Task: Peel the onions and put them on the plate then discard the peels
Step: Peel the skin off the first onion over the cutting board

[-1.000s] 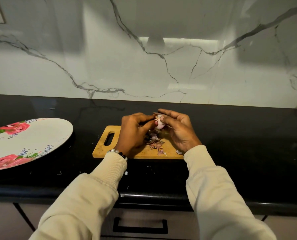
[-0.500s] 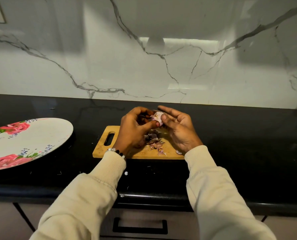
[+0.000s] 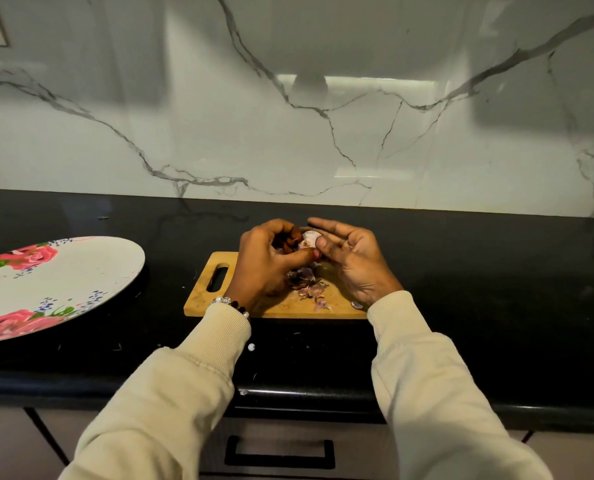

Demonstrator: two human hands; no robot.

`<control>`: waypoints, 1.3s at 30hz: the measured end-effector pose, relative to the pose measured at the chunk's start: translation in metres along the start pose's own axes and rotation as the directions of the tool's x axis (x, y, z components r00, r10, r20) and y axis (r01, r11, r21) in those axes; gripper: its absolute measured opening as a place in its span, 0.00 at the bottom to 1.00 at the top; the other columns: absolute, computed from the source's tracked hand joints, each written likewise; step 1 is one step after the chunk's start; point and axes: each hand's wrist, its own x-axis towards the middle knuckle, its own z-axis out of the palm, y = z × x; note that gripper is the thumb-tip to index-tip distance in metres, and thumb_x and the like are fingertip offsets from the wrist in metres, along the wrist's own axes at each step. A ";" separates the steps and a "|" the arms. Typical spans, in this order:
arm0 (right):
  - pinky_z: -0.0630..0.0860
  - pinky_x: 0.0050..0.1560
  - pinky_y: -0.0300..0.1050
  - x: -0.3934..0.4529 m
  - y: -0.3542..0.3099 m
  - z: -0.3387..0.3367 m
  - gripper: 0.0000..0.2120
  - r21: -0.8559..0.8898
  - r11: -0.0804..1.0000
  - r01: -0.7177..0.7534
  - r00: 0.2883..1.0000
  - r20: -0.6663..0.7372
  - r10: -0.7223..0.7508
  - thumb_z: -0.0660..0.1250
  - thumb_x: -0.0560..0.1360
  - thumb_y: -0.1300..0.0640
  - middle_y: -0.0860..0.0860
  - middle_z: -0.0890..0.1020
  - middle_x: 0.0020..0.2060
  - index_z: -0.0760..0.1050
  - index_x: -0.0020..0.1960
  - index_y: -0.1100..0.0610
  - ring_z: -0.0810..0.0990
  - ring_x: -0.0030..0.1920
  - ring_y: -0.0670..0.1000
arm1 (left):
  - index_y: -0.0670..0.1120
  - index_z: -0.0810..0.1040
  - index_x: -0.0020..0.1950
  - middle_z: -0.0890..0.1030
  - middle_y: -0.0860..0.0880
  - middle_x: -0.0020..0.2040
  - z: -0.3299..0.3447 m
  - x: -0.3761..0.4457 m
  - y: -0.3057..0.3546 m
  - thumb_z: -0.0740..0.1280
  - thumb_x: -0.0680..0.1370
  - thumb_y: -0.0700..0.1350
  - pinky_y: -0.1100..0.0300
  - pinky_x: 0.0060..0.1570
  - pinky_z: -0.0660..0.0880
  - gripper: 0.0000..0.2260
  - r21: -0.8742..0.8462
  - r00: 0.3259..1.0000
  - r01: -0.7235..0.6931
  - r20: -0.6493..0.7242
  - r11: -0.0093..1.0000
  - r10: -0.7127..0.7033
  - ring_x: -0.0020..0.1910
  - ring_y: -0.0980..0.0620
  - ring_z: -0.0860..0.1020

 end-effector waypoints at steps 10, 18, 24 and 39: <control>0.77 0.60 0.62 0.002 0.001 -0.001 0.15 0.018 1.000 -0.011 1.000 -0.025 0.011 0.62 0.78 0.71 0.64 0.82 0.57 0.77 0.63 0.63 0.81 0.58 0.64 | 0.46 0.75 0.39 0.76 0.47 0.41 0.003 0.003 -0.007 0.76 0.71 0.43 0.61 0.38 0.72 0.10 0.094 0.994 -0.105 0.029 0.990 0.103 0.39 0.50 0.75; 0.79 0.57 0.58 0.004 0.001 -0.002 0.14 0.038 0.999 -0.001 0.999 -0.043 0.002 0.62 0.78 0.70 0.64 0.83 0.55 0.77 0.61 0.63 0.82 0.55 0.62 | 0.46 0.73 0.46 0.79 0.50 0.40 0.001 -0.001 0.004 0.77 0.70 0.40 0.71 0.33 0.72 0.14 -0.059 1.000 0.003 0.015 0.998 -0.002 0.34 0.64 0.76; 0.82 0.53 0.55 0.004 0.001 -0.002 0.15 0.040 0.999 -0.013 0.999 -0.033 0.015 0.62 0.79 0.70 0.65 0.83 0.55 0.76 0.64 0.65 0.83 0.54 0.63 | 0.48 0.72 0.49 0.78 0.47 0.40 0.002 -0.001 0.002 0.77 0.71 0.42 0.70 0.33 0.71 0.15 -0.013 0.999 -0.019 0.042 1.000 0.019 0.33 0.59 0.72; 0.77 0.60 0.65 0.007 0.004 -0.003 0.14 0.023 1.000 0.001 0.993 -0.120 0.002 0.64 0.77 0.71 0.65 0.82 0.56 0.77 0.61 0.62 0.81 0.58 0.66 | 0.43 0.84 0.56 0.75 0.50 0.51 0.003 0.004 -0.009 0.77 0.70 0.43 0.76 0.47 0.70 0.15 0.259 0.954 -0.254 -0.094 0.932 0.286 0.47 0.57 0.74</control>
